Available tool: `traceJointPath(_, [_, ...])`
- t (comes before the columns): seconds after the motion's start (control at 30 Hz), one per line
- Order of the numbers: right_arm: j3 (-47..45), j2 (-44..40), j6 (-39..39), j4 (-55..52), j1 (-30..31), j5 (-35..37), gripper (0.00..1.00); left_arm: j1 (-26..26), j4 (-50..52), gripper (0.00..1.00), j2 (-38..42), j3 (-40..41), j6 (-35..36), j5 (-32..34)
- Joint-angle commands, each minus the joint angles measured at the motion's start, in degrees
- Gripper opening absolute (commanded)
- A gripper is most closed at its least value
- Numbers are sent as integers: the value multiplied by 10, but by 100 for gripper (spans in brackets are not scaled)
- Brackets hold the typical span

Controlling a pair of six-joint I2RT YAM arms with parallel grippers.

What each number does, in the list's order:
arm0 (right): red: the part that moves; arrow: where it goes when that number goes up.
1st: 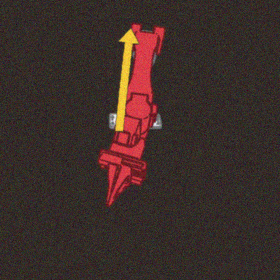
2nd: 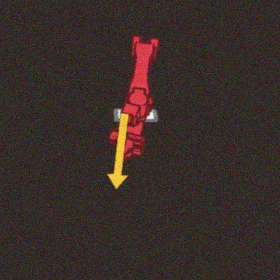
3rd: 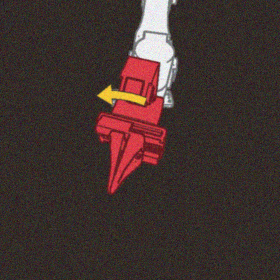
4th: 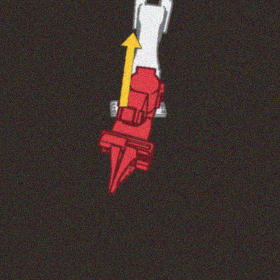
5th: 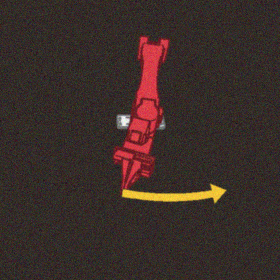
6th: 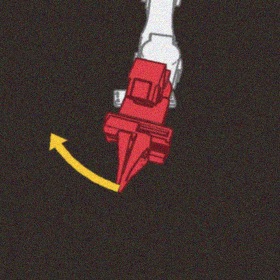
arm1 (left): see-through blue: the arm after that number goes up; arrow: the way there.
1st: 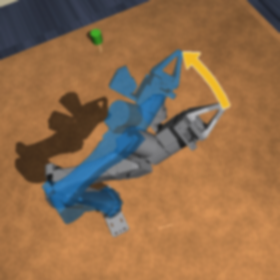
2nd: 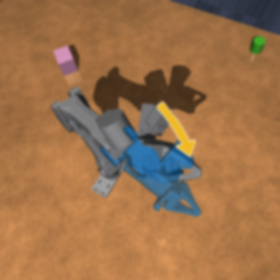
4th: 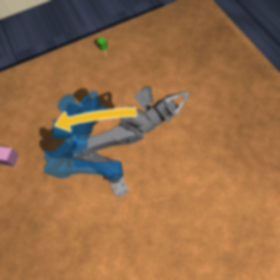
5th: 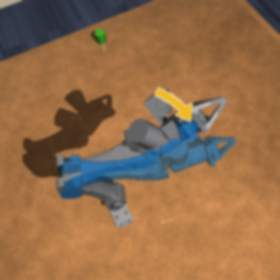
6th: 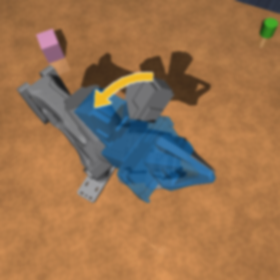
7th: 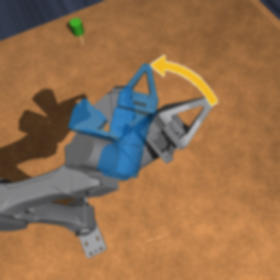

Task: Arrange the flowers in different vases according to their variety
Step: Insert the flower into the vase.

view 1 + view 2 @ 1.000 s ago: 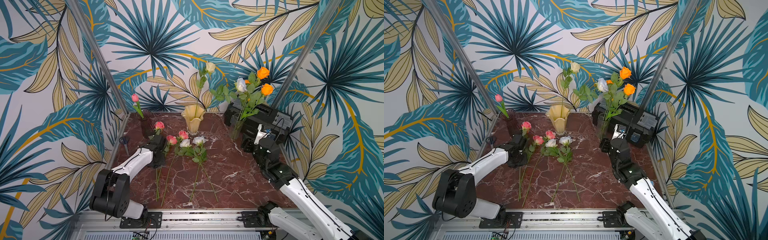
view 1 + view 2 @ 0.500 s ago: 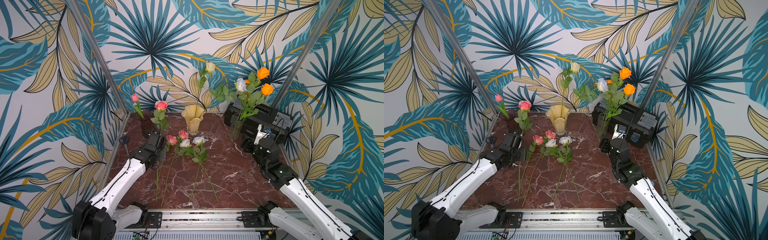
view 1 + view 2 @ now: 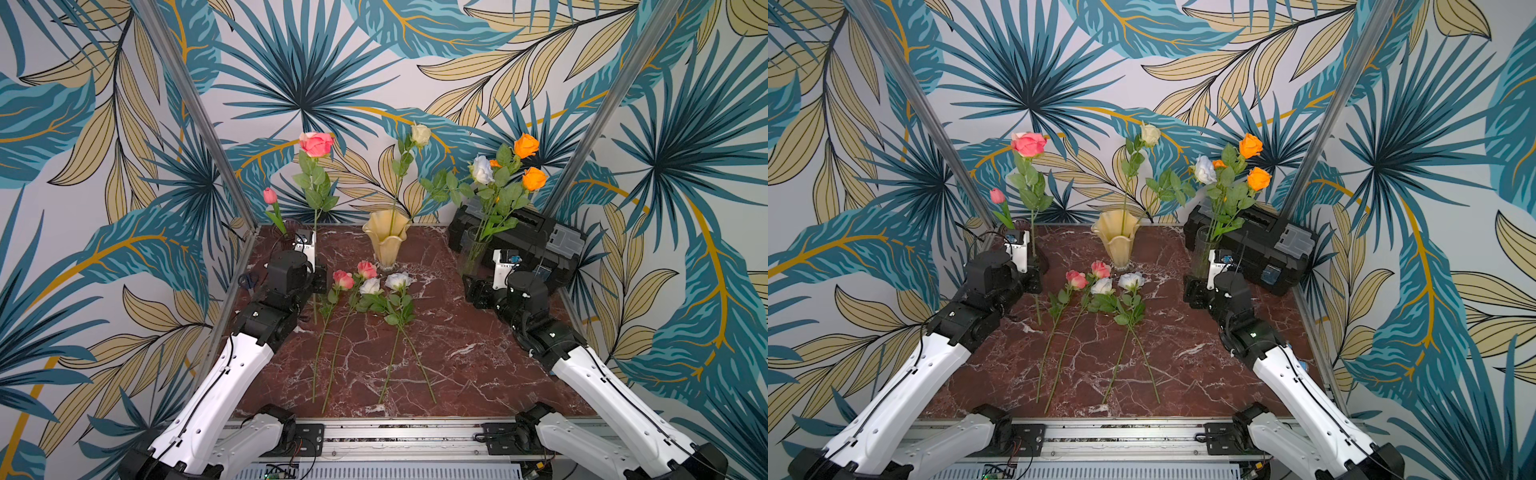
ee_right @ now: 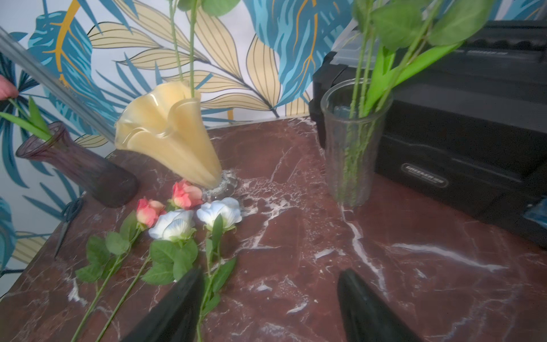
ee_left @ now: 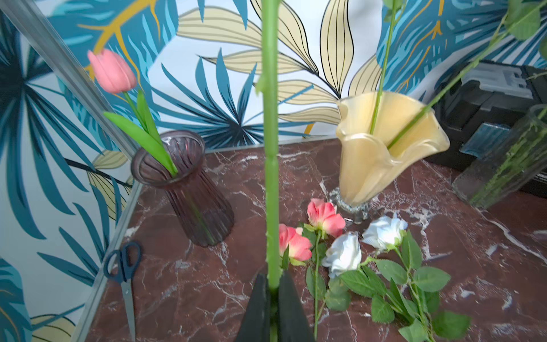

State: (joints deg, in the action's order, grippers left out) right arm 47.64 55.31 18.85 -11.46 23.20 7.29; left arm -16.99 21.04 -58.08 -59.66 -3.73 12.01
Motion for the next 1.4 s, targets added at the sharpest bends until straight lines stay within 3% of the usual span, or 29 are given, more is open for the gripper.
traceJointPath(0.0, [13,16,-1,-3,2,-72,77,37,-97,0,2,-49,35,-24])
traceJointPath(0.2, [15,46,14,12,3,-121,77,81,-160,0,-43,-112,66,-55])
traceJointPath(0.57, [15,66,23,26,2,-124,77,141,-262,0,-146,-202,101,-89])
traceJointPath(0.97, [24,80,28,30,2,-116,77,204,-394,0,-265,-192,79,-126])
traceJointPath(1.37, [35,87,26,22,3,-114,77,213,-452,0,-310,-128,64,-134])
